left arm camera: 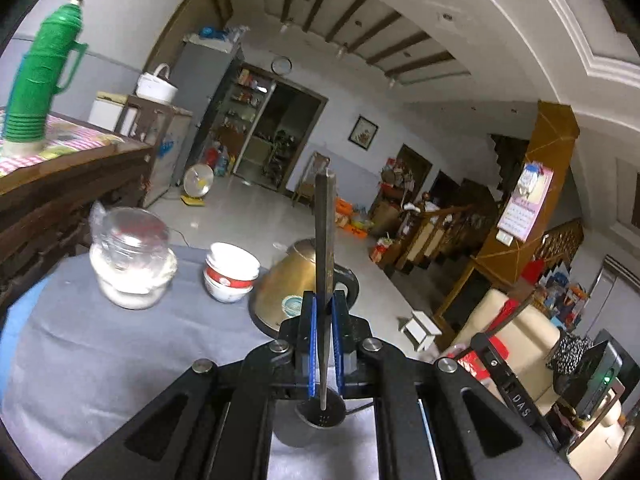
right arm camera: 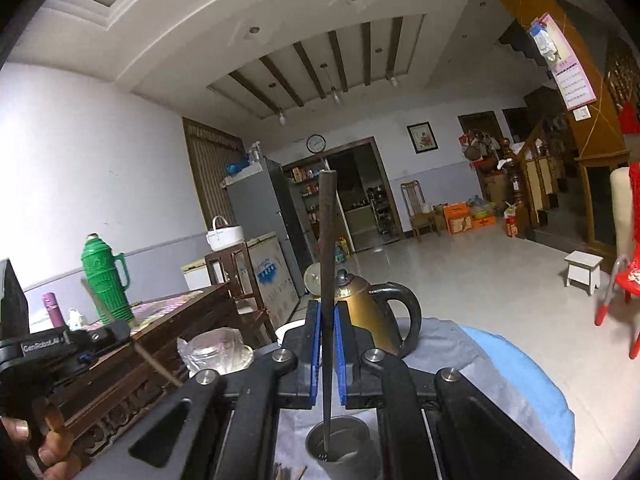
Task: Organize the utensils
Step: 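Lower both chopsticks into the grey cup and open both tools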
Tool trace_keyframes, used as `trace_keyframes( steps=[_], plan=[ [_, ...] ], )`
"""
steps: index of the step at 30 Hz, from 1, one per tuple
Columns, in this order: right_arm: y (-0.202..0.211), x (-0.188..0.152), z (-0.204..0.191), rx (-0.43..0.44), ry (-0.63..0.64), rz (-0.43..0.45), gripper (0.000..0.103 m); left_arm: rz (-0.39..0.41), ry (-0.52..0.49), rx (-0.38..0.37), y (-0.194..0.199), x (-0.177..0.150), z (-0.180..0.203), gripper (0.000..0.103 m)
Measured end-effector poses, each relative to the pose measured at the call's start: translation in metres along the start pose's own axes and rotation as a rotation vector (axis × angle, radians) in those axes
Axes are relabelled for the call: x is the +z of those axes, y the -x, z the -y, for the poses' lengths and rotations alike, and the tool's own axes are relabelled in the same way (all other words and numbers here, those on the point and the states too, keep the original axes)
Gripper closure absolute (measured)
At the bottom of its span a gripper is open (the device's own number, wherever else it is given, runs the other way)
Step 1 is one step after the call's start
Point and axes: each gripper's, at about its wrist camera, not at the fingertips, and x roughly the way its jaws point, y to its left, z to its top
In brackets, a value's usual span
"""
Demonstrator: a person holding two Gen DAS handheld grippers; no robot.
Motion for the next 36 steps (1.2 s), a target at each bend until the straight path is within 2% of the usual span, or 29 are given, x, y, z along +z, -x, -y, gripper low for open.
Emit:
trace_keyframes(
  steps=[6, 12, 24, 27, 28, 29, 31, 32, 33, 36],
  plan=[
    [-0.040, -0.018, 0.010, -0.023, 0.002, -0.068, 0.096, -0.086, -0.031, 0.032, -0.052, -0.022, 0.007, 0.095],
    [-0.073, -0.043, 0.020, -0.030, -0.003, -0.159, 0.096, -0.149, -0.052, 0.071, -0.082, -0.043, 0.007, 0.095],
    [-0.095, -0.064, 0.025, -0.041, 0.003, -0.265, 0.095, -0.251, -0.064, 0.106, -0.107, -0.057, -0.001, 0.095],
    [-0.098, -0.065, 0.025, -0.065, -0.003, -0.307, 0.094, -0.255, -0.056, 0.119, -0.103, -0.055, -0.003, 0.091],
    [-0.099, -0.065, 0.025, -0.081, 0.003, -0.322, 0.092, -0.255, -0.053, 0.120, -0.101, -0.052, -0.005, 0.081],
    [-0.098, -0.064, 0.025, -0.096, 0.010, -0.329, 0.085, -0.251, -0.050, 0.122, -0.098, -0.050, -0.006, 0.073],
    [-0.092, -0.060, 0.024, -0.103, 0.011, -0.323, 0.061, -0.220, -0.038, 0.130, -0.086, -0.044, -0.009, 0.053],
    [-0.086, -0.056, 0.023, -0.100, 0.005, -0.305, 0.031, -0.202, -0.031, 0.131, -0.077, -0.040, -0.012, 0.047],
    [-0.078, -0.052, 0.022, -0.093, 0.002, -0.272, 0.024, -0.190, -0.026, 0.131, -0.069, -0.037, -0.014, 0.046],
    [-0.060, -0.041, 0.016, -0.107, 0.017, -0.242, 0.024, -0.158, -0.011, 0.135, -0.042, -0.028, -0.023, 0.045]
  ],
)
